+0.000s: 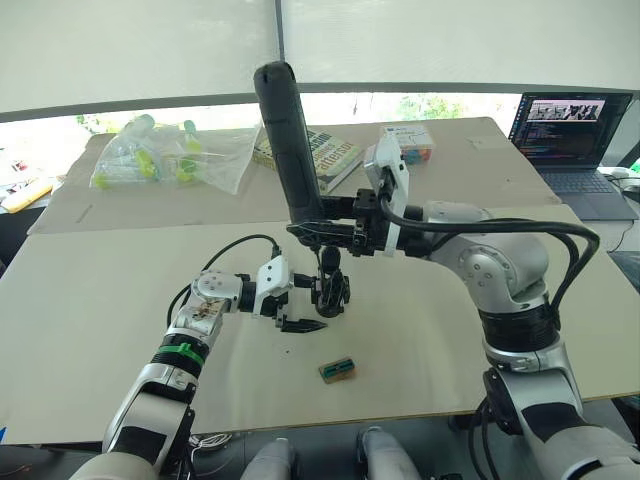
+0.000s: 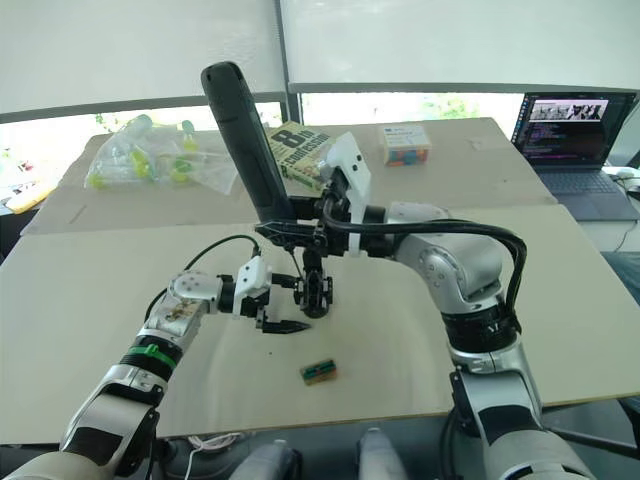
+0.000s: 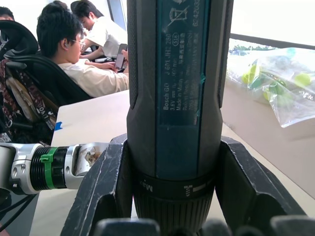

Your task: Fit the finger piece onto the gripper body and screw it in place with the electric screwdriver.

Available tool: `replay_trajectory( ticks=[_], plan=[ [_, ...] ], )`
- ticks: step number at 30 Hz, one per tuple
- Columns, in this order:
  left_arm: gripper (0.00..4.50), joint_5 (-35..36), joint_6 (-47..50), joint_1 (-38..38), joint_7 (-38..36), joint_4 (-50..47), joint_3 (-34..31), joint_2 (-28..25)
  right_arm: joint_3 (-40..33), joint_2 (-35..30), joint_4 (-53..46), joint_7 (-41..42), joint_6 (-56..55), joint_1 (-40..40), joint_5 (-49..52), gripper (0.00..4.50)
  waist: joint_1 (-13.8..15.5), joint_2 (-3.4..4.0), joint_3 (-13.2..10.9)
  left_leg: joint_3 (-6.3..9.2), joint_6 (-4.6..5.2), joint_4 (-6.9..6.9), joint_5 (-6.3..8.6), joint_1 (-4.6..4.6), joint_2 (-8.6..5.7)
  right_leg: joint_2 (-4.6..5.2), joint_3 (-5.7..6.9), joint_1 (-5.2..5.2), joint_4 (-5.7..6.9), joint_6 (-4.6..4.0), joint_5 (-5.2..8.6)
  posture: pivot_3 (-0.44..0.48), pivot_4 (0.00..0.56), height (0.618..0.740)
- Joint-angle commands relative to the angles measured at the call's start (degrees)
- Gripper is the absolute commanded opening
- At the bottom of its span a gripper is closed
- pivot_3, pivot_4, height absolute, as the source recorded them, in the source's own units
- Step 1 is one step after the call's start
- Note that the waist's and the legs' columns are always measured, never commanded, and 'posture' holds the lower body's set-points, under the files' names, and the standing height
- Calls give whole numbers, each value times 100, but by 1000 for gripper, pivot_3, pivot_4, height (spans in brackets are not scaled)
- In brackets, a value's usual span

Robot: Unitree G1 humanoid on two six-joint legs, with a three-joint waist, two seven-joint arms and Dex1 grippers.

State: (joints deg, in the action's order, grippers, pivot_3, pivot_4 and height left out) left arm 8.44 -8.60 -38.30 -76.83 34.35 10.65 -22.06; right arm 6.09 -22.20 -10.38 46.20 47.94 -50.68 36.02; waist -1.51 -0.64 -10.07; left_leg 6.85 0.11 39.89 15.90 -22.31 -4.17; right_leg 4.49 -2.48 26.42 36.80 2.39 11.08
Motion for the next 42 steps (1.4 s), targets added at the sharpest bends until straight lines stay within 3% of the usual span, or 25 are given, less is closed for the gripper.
replay_trajectory(
  ticks=[1,42],
  plan=[
    [4500,24,-104,-47,33,-192,-22,3,-168,-4,-182,70,-214,-204,55,1911,-8,0,0,0,0,0,0,0,0,0,0,0,0,0,0,0,150,740],
    [4500,31,-78,38,45,-290,-17,-33,-194,107,-271,-122,-47,48,221,1911,-64,0,0,1,0,0,0,0,0,1,0,0,7,0,0,0,150,740]
  ],
)
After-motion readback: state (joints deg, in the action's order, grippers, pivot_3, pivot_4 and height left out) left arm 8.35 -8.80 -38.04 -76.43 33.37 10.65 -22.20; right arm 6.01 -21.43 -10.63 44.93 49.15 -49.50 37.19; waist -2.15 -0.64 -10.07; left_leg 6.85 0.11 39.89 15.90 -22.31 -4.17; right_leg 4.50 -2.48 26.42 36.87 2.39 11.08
